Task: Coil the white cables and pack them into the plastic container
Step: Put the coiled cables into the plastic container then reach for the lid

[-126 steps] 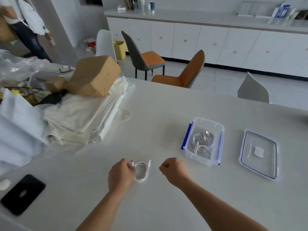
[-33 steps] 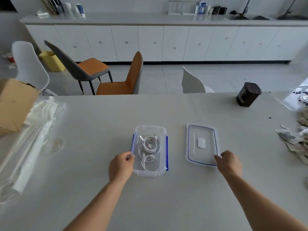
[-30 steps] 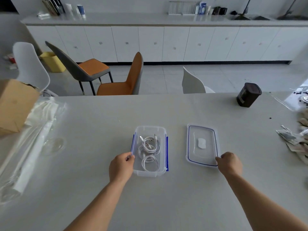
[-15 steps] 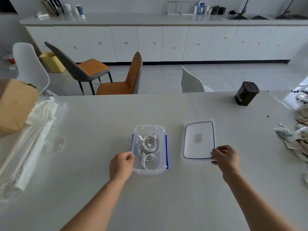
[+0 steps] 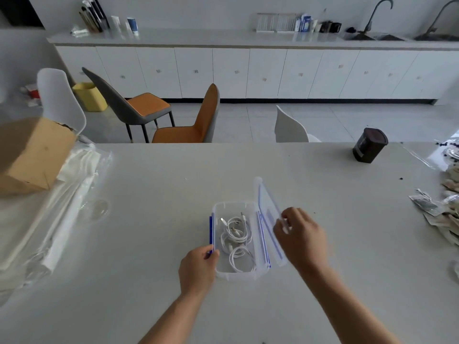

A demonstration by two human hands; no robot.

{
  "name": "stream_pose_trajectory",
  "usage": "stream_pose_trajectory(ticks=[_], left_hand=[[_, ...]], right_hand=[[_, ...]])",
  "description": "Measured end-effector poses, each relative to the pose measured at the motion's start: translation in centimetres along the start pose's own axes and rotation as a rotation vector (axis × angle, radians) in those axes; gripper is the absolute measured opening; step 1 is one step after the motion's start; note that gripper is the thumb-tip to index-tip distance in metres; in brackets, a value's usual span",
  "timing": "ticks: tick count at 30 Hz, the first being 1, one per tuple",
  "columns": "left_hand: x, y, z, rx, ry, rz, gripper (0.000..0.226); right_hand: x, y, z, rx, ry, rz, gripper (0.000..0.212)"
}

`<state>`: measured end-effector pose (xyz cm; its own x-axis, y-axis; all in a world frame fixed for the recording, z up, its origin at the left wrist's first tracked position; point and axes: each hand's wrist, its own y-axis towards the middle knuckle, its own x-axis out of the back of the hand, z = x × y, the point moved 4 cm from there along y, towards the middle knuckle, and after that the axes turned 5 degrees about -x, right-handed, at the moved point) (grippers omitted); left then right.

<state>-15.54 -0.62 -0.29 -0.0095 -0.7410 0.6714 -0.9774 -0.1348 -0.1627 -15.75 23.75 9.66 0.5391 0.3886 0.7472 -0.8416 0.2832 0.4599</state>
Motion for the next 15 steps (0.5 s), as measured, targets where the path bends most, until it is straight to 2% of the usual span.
stream_pose_trajectory(ticks=[3,7,10,12,15], left_hand=[[-0.6,-0.8,0.0,0.037,-0.058,0.039,0.035],[-0.9,-0.5,0.0,0.142,-0.231,0.084,0.03],[-1.3,-0.7,-0.4,0.342,-0.525,0.15,0.019],[-1.4,-1.0,-0.3,0.486,-0.726,0.123,0.02],[-1.6,-0.9,0.1,0.491,-0.748,0.112,0.03]], right_hand=[[-2.4,-2.5,3.3,0.19,-0.086,0.058,0.017],[-5.4,-5.8,6.6,0.3,-0.135,0.198,0.019],[-7.2,-7.5,7.6,0.35,-0.156,0.342,0.022],[-8.2,-8.1,7.7,0.36,-0.206,0.438,0.027],[-8.6,-8.4,7.5,0.315,-0.163,0.488,0.026]])
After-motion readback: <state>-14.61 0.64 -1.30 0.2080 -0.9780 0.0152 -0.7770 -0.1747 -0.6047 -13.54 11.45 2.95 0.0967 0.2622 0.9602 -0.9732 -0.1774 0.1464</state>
